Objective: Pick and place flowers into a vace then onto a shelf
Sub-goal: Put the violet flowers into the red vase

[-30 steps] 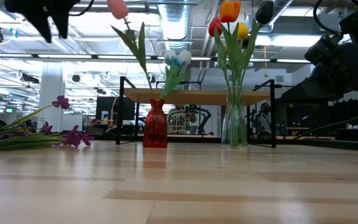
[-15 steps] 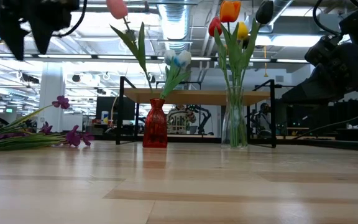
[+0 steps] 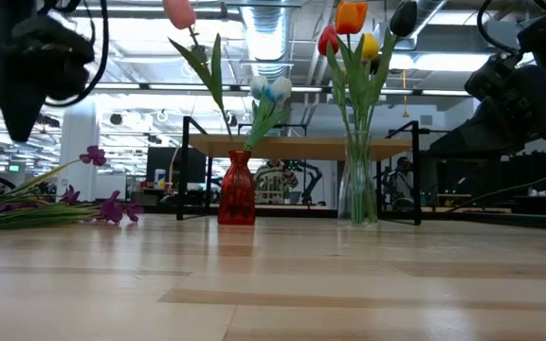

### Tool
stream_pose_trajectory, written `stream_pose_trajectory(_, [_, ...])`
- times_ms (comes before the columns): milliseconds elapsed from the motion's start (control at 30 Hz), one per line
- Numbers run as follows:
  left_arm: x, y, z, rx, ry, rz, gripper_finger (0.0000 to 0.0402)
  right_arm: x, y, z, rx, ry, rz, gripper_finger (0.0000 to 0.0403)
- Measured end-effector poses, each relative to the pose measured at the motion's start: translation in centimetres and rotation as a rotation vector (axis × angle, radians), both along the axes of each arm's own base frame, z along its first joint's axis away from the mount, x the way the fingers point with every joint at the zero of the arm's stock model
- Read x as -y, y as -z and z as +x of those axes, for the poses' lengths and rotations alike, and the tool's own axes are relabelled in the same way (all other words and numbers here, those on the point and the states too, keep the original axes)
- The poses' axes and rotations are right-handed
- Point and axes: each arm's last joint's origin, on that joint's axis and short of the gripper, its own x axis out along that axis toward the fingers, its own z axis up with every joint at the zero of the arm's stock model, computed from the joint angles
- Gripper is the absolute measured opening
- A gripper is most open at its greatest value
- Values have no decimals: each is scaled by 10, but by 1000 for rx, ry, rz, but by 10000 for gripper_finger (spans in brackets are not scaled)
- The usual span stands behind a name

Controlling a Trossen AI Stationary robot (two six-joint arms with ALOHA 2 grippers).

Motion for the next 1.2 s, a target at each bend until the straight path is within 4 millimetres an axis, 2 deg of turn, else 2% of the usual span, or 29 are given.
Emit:
stream_pose_trajectory(267, [2,42,-12,0,-73,27,226,0,0,0,0,0,0,118])
stream_pose_trajectory(467, [5,64,-13,97,-94,-2,226,0,0,0,0,0,0,118])
stream_pose_trajectory(667, [4,73,-14,147,-115,12,226,0,0,0,0,0,-1,118])
stream_pose_trajectory(1200, [3,82,-17,94,-149,21,226,0,0,0,1,0,-1,118])
